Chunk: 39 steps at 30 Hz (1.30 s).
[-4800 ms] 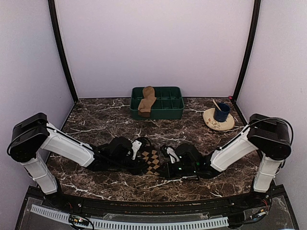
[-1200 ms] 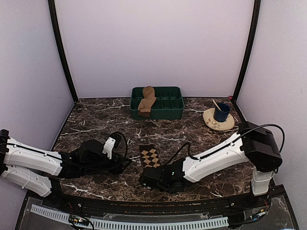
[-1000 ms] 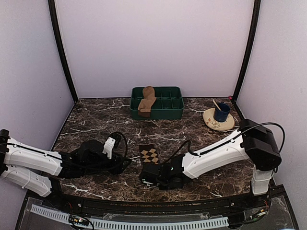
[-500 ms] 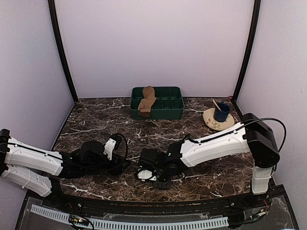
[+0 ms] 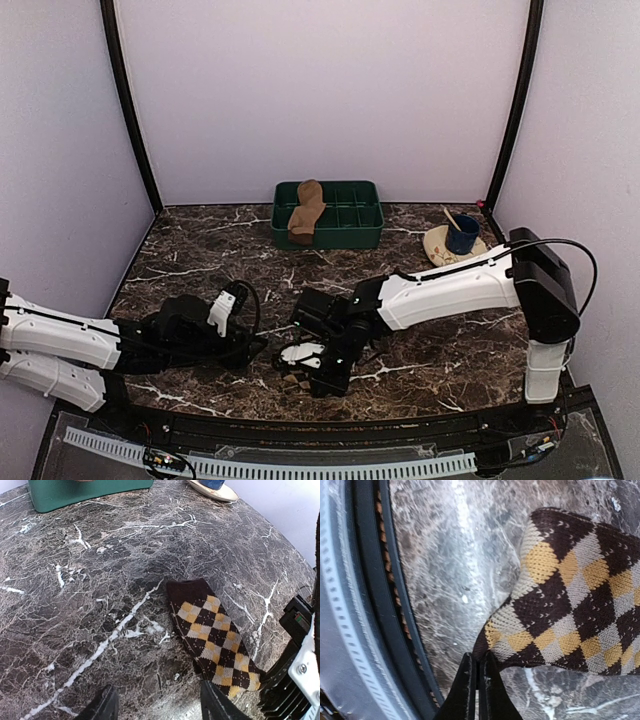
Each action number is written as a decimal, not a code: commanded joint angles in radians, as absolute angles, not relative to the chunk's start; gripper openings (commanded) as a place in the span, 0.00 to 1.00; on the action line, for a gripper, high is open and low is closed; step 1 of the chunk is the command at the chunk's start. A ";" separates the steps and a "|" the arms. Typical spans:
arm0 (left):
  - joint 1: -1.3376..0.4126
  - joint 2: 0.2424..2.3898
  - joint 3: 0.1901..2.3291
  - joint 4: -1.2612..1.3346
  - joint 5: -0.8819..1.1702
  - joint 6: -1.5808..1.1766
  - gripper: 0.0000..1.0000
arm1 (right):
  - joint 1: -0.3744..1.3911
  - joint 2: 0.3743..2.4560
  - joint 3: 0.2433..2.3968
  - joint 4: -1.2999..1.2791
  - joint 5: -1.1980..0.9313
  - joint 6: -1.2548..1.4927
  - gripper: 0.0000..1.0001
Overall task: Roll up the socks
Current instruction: Place the sock at the center of the board.
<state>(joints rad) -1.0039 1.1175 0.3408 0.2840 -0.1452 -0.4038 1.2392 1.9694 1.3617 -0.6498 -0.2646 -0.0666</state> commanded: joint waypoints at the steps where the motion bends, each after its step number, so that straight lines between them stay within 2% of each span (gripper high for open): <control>1: -1.008 1.091 0.321 0.247 -0.129 -0.410 0.58 | 1.197 1.950 1.368 -0.581 -0.483 0.016 0.00; 14: -1.023 1.118 0.354 0.211 -0.096 -0.378 0.53 | 1.084 1.997 1.294 -0.422 -0.800 0.135 0.00; 23: -1.061 1.161 0.408 0.191 -0.102 -0.330 0.51 | 1.032 2.078 1.307 -0.436 -0.963 0.116 0.00; 39: -1.149 1.199 0.459 0.174 -0.101 -0.225 0.48 | 0.975 2.138 1.329 -0.388 -1.065 0.161 0.00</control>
